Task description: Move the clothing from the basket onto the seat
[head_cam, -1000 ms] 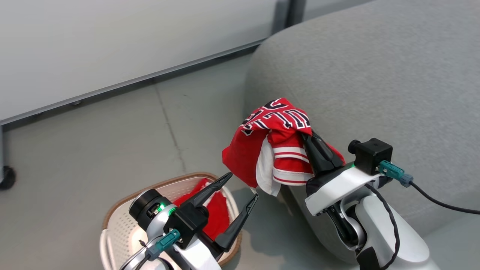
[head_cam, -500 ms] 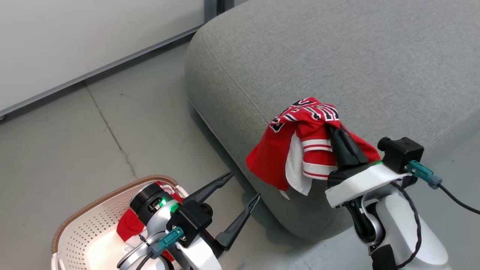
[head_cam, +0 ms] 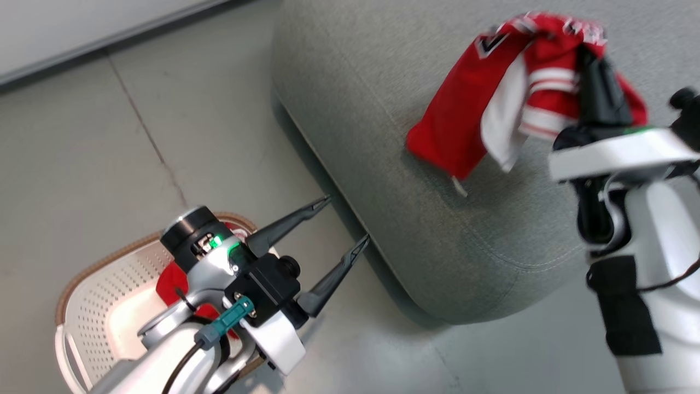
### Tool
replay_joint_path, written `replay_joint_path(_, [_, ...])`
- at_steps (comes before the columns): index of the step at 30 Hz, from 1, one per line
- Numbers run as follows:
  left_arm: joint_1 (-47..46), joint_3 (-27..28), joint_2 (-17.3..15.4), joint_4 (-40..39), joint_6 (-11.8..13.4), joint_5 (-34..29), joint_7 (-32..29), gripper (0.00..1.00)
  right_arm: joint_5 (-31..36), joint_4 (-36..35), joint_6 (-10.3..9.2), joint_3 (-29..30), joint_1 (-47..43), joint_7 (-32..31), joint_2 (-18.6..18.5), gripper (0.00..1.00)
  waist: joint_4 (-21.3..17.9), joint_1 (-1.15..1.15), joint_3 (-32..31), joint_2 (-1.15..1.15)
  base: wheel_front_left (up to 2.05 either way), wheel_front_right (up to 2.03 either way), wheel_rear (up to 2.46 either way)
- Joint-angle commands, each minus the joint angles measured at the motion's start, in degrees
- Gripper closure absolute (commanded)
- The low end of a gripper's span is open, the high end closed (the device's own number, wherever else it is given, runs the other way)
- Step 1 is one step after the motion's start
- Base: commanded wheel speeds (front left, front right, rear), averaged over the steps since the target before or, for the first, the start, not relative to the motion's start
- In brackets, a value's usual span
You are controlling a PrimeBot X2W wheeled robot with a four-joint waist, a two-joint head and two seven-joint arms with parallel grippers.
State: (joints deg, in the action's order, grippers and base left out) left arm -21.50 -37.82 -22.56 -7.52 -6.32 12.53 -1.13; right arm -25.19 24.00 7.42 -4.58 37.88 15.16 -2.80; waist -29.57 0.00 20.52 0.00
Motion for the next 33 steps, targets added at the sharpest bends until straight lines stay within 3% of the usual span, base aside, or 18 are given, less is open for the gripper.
replay_joint_path(1, [-2.3,0.4,-1.1,-1.3,-0.3,-0.6,-0.5,0.00,0.3,0.6,0.13,2.4,3.3,0.2,-0.2,1.00,2.2,0.00,4.8,0.00,0.00,0.00,0.00])
replay_joint_path(12, [-10.5,-1.0,-5.2,-6.8,-1.0,-2.1,-2.1,0.00,3.2,5.4,0.13,16.4,13.7,0.2,-2.2,1.00,6.7,0.00,16.9,0.00,0.00,0.00,0.00])
replay_joint_path(20, [-14.5,-2.8,-7.1,-8.6,-1.1,-2.1,-3.0,0.00,5.3,11.0,0.12,21.2,15.7,0.2,-2.4,1.00,8.3,0.00,22.1,0.00,0.00,0.00,0.00])
replay_joint_path(21, [-14.7,-2.9,-7.2,-8.7,-1.1,-2.1,-3.1,0.00,5.7,12.4,0.12,21.6,15.7,0.2,-2.3,0.58,8.4,0.00,22.3,0.00,0.00,0.00,0.00])
replay_joint_path(22, [-14.8,-3.0,-7.4,-8.7,-1.1,-2.0,-3.0,0.00,6.1,12.9,0.13,22.3,15.8,0.2,-2.2,0.01,8.5,0.00,22.5,0.00,0.00,0.00,0.00])
replay_joint_path(33, [-13.1,-3.3,-6.2,-6.2,0.3,-0.5,-0.3,0.00,10.2,10.6,0.11,22.7,8.3,0.2,-1.1,0.00,8.3,0.00,18.4,0.00,0.00,0.00,0.00])
